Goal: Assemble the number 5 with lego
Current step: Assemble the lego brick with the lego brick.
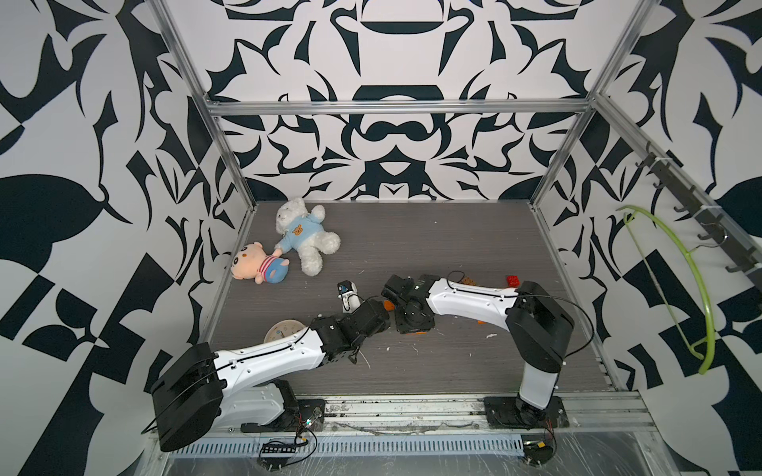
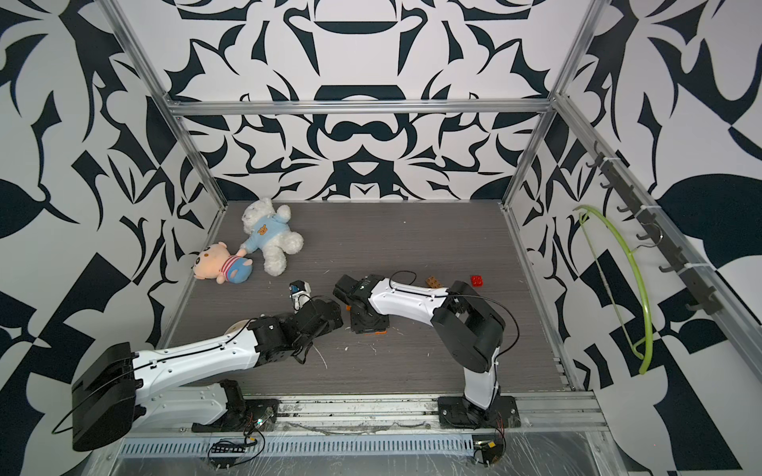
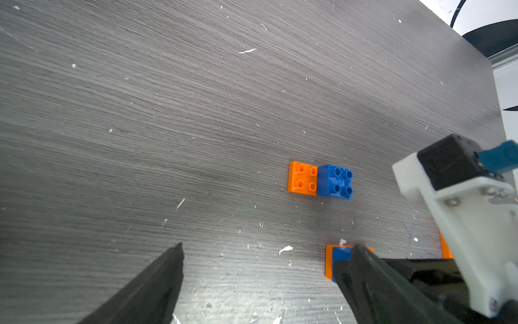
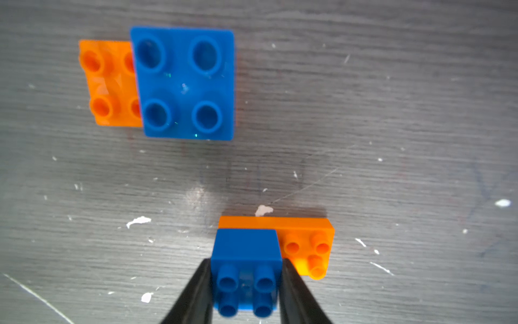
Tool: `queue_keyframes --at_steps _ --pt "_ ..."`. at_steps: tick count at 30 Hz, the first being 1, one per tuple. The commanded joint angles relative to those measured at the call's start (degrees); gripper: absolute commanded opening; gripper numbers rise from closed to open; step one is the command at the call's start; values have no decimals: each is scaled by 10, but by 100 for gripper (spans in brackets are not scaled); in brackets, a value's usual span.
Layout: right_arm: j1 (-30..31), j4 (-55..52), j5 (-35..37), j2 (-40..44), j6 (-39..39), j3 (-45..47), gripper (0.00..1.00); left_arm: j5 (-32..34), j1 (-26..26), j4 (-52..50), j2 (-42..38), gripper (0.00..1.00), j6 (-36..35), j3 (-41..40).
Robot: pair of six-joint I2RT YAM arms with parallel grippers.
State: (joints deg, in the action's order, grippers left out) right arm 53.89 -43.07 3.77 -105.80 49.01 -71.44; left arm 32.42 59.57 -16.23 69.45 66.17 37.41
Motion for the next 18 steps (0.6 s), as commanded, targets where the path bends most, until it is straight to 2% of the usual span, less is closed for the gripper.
queue_keyframes --at_steps 1,18 --pt "4 -14 11 18 3 -3 45 -5 -1 4 9 99 -5 10" --pt "4 -18 15 26 -2 -9 43 -5 -1 5 17 99 -8 16"
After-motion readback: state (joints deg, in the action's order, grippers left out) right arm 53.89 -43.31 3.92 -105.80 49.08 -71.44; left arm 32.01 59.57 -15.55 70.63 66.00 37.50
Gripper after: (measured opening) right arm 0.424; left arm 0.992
